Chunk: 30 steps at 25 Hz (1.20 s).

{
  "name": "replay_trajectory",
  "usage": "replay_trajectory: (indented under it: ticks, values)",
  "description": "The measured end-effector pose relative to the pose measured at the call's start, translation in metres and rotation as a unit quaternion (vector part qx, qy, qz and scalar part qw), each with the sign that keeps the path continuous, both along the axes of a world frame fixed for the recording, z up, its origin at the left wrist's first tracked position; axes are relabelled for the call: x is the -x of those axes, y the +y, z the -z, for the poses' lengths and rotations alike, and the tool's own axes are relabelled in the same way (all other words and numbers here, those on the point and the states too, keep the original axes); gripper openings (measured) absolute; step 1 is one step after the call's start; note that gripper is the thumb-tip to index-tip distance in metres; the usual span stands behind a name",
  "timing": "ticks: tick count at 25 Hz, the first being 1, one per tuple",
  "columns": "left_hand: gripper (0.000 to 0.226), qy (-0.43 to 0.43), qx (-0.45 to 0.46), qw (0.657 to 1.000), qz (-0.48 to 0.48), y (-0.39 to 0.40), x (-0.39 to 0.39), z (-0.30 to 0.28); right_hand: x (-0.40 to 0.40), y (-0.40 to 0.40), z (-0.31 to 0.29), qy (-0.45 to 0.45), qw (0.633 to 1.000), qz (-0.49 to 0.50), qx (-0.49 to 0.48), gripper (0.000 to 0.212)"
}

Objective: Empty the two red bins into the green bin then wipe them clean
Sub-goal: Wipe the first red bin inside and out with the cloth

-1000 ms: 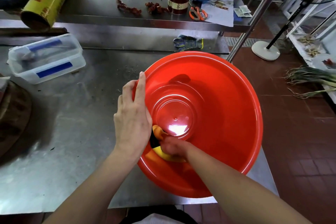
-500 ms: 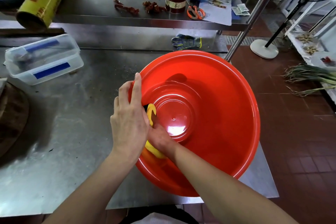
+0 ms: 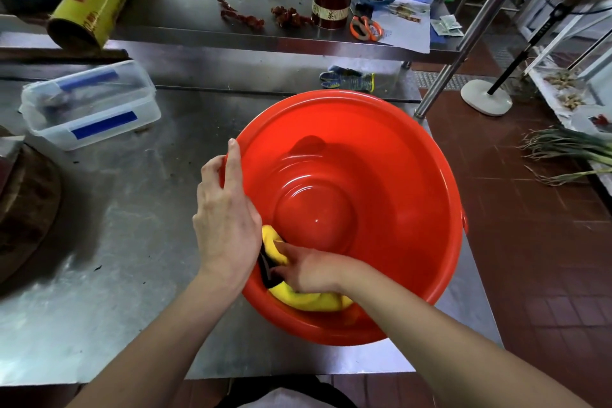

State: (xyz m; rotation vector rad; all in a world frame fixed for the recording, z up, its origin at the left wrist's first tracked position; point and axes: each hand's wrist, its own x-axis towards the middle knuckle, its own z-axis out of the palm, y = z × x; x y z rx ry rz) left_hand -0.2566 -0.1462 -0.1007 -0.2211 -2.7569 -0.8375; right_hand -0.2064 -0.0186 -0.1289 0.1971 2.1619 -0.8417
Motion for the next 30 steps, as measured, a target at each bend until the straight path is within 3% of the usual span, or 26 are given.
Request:
replay_trajectory:
  ticks: [2,5,8,10,14,16,21,26,30]
  values:
    - [0.072,0.008,-0.001,1.0,0.009,0.0,0.0,0.0,-0.002,-0.007,-0.001,0.012,0.999,0.034,0.021,0.068]
    - [0.072,0.022,0.006,0.999,0.031,0.008,-0.009,-0.004,0.009,-0.02,0.004,0.065,0.976,0.183,0.1,0.063]
    - [0.07,0.021,0.006,0.999,0.042,0.012,-0.015,-0.008,0.043,-0.019,0.002,0.068,0.872,0.397,0.277,0.038]
    - [0.068,0.02,0.006,0.999,0.047,0.011,-0.015,-0.008,0.066,-0.008,-0.011,0.06,0.813,0.478,0.327,0.025]
    - [0.07,0.025,0.006,0.998,0.06,0.013,-0.02,-0.009,0.091,0.021,-0.025,0.089,0.721,0.574,0.378,0.031]
    - [0.067,0.028,0.007,0.997,0.064,0.016,-0.021,-0.011,0.095,0.031,-0.028,0.095,0.699,0.59,0.392,0.036]
    - [0.066,0.022,0.009,0.998,0.064,0.015,-0.022,-0.011,0.092,0.029,-0.025,0.098,0.716,0.582,0.372,0.032]
    - [0.068,0.025,0.005,0.998,0.06,0.014,-0.016,-0.01,0.072,0.009,-0.016,0.076,0.807,0.497,0.309,0.031]
    - [0.07,0.015,0.008,0.999,0.037,0.013,-0.014,-0.008,0.04,-0.004,-0.004,0.081,0.878,0.369,0.293,0.05]
